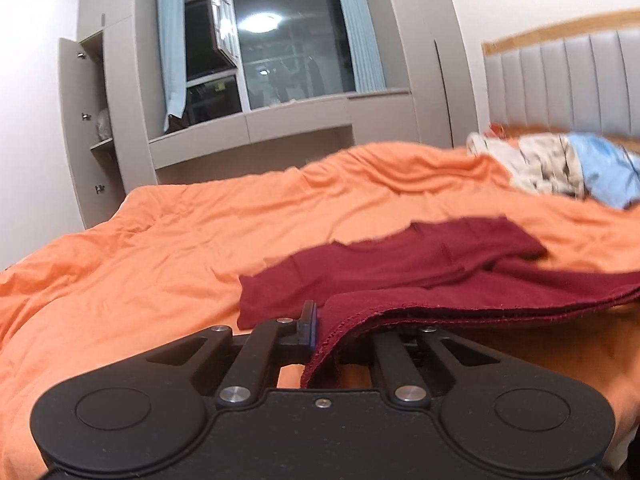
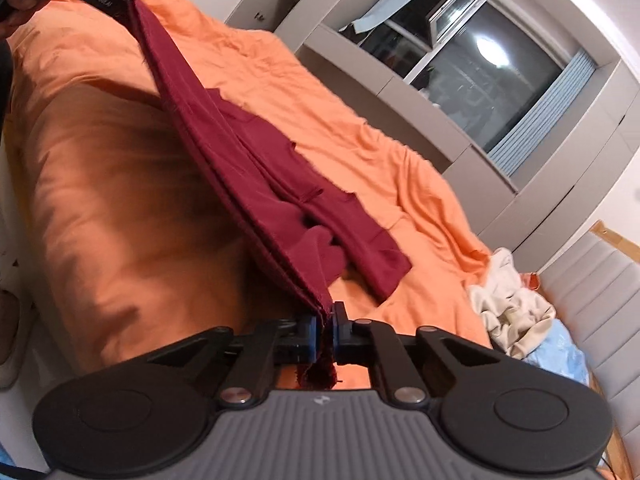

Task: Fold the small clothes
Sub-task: 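Lift the sweater edge with both tools and fold it over the body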

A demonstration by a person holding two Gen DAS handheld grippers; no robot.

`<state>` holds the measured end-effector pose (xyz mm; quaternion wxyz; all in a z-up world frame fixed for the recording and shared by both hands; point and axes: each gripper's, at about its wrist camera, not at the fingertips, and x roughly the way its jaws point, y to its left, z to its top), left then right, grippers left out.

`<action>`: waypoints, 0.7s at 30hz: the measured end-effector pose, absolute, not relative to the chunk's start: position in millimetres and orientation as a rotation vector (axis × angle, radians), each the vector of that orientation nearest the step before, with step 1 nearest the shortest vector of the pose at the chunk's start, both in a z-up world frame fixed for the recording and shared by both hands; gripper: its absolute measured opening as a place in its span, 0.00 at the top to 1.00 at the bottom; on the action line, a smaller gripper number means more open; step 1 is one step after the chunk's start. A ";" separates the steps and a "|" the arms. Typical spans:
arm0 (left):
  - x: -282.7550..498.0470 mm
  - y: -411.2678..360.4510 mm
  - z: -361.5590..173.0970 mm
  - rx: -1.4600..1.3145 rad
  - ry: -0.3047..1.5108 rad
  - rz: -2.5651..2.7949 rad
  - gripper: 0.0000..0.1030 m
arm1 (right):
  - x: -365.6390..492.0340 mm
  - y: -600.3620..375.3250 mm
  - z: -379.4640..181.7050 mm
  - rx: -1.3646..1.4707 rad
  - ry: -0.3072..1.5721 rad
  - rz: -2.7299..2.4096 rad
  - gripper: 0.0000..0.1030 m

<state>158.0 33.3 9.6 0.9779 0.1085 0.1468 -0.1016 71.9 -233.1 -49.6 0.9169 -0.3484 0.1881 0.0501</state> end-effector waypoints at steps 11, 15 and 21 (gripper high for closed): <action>108.7 31.2 42.7 0.228 0.196 -0.225 0.94 | 24.0 -245.3 -19.4 -0.778 0.140 -0.025 0.95; 75.2 29.5 60.9 0.242 0.158 -0.237 0.94 | -7.8 -249.4 5.6 -0.733 0.077 -0.033 0.95; 36.9 27.3 77.9 0.266 0.134 -0.256 0.94 | -21.5 -256.5 26.2 -0.682 0.047 -0.037 0.95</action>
